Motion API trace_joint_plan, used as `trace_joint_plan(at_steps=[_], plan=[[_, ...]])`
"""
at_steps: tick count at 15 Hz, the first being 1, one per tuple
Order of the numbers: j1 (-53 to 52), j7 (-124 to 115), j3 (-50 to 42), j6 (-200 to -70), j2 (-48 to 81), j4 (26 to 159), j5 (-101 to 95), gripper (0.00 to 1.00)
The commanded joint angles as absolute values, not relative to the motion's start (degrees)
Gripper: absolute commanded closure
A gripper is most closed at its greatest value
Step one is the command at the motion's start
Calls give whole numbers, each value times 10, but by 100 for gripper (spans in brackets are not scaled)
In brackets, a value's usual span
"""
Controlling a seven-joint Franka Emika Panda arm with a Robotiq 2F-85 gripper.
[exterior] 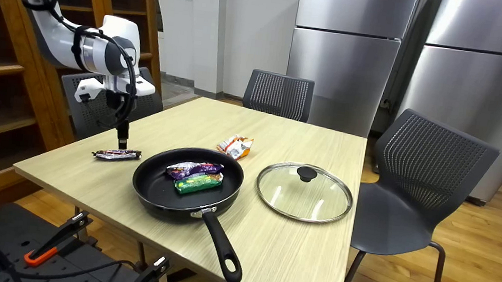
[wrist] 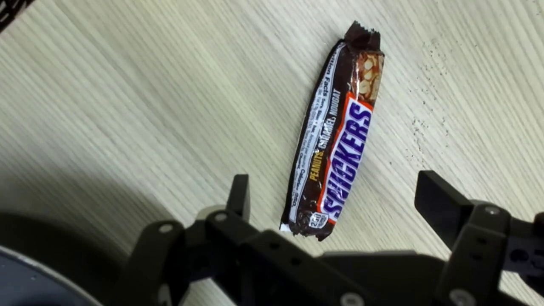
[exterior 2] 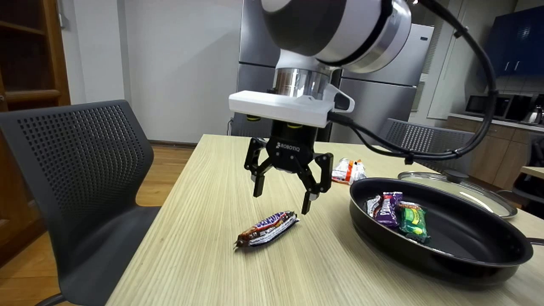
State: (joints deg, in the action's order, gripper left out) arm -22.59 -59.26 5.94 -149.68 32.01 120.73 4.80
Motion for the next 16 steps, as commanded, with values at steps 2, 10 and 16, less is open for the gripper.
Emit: trace_joint_plan(at_steps=[2, 10, 16], plan=[[-219, -581, 73, -1459, 373, 1140, 76, 0], [-216, -577, 77, -1434, 414, 1101, 98, 0], [-212, -574, 77, -1429, 427, 1091, 108, 0]])
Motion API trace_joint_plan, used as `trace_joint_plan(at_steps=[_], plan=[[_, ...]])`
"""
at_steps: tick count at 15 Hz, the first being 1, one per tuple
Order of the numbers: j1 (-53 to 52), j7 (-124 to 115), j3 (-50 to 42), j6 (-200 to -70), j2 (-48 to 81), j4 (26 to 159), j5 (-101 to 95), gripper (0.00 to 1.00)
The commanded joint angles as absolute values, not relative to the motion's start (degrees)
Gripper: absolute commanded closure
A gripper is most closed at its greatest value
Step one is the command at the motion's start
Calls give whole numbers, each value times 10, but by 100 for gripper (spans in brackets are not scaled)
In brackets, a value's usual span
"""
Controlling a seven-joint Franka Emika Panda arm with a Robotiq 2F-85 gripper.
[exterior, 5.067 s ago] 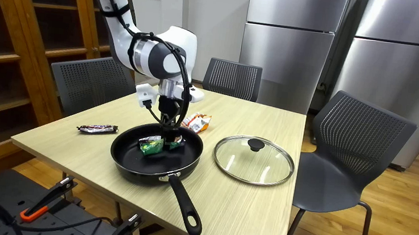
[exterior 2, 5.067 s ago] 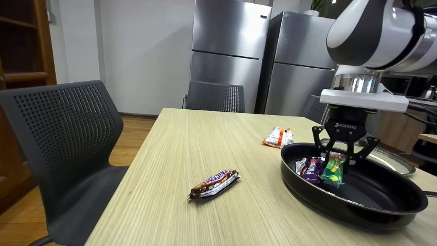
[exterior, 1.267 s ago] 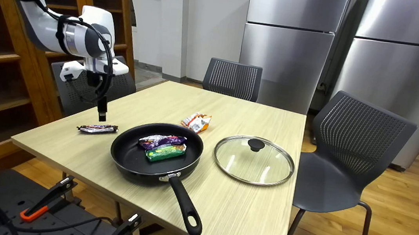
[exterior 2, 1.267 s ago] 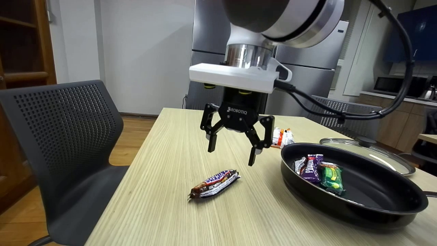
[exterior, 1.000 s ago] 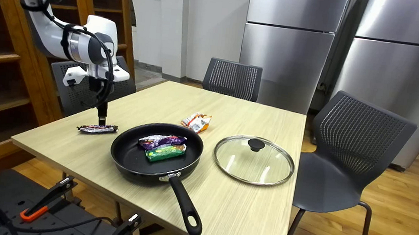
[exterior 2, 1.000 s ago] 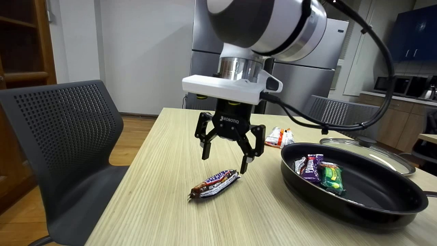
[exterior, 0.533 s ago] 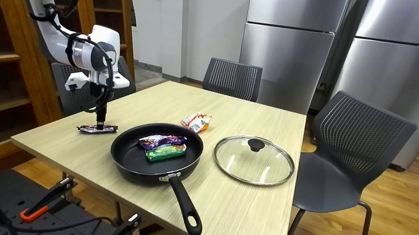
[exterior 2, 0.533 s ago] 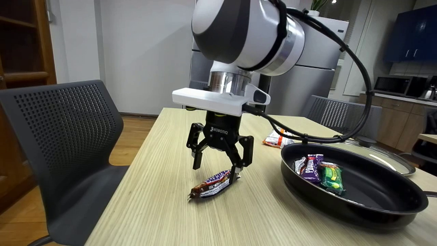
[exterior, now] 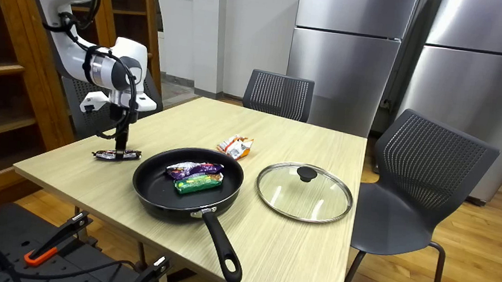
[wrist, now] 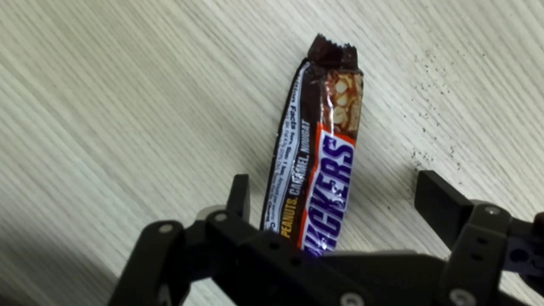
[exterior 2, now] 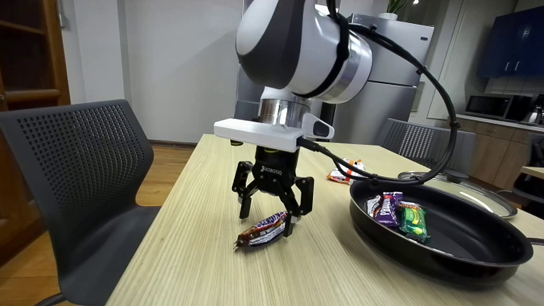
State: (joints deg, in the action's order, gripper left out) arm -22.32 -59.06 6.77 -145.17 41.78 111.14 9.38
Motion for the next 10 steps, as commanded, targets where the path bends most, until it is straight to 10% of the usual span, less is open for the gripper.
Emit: trace_joint_plan(at_steps=[1, 10], plan=[[-212, -574, 77, -1429, 428, 1089, 108, 0], [-213, -576, 75, -1434, 427, 1082, 108, 73]])
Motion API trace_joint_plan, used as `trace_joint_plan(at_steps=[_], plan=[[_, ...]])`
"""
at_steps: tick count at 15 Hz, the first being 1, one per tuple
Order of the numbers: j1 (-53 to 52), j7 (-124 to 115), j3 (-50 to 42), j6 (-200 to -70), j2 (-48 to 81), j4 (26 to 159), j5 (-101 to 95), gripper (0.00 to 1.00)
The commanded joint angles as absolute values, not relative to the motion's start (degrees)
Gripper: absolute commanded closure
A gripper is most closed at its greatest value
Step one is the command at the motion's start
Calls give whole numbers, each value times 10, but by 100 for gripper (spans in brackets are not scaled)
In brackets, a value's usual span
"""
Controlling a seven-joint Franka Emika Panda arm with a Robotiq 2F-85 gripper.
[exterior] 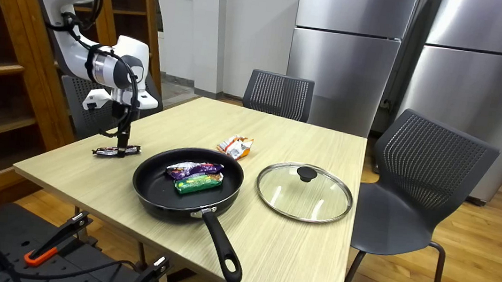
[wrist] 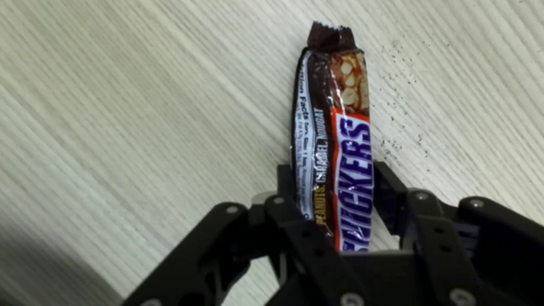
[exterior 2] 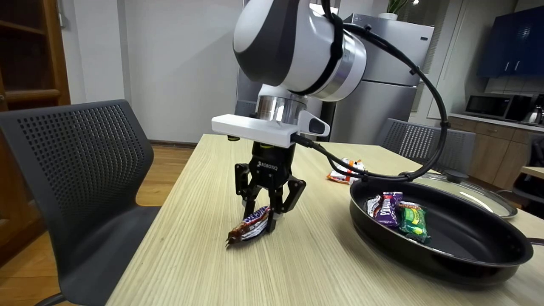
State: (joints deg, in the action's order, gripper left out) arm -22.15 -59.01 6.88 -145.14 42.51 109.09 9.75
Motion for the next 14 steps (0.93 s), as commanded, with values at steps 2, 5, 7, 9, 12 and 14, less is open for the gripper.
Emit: trace_joint_plan(at_steps=[2, 5, 7, 9, 12, 14], plan=[[-214, -576, 74, -1433, 426, 1082, 107, 88], [-215, -577, 73, -1434, 422, 1085, 106, 95], [-215, -577, 71, -1435, 416, 1090, 104, 100], [-217, -578, 68, -1437, 405, 1099, 101, 97], [-217, -576, 63, -1438, 381, 1117, 96, 97], [-220, -577, 57, -1438, 360, 1133, 89, 97]])
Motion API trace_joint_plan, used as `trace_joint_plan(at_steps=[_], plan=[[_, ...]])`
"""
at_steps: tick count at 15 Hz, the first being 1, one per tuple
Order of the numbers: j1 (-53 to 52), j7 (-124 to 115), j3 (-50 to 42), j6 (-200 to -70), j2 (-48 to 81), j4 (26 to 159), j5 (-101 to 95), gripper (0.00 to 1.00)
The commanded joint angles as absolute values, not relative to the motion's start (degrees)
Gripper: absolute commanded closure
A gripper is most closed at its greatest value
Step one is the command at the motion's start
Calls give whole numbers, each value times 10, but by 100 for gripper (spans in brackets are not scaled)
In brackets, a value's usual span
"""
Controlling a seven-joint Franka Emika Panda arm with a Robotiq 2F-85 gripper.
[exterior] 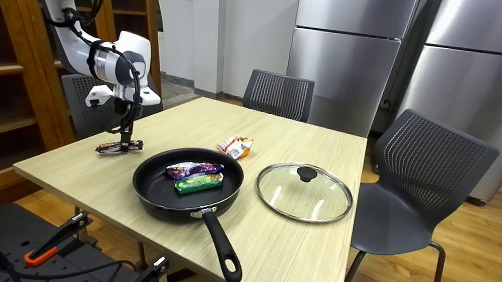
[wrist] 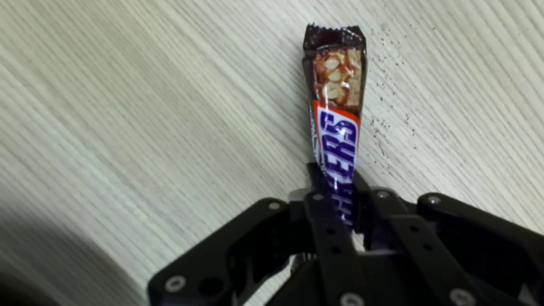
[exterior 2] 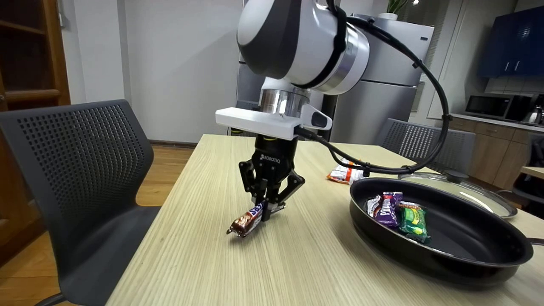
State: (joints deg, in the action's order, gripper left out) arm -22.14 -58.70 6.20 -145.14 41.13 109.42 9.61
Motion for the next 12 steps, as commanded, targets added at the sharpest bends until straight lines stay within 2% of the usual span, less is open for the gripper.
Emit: trace_joint_plan(at_steps=[1, 12], plan=[[-221, -576, 53, -1439, 347, 1143, 86, 97], [-176, -528, 23, -1464, 193, 1296, 59, 97]])
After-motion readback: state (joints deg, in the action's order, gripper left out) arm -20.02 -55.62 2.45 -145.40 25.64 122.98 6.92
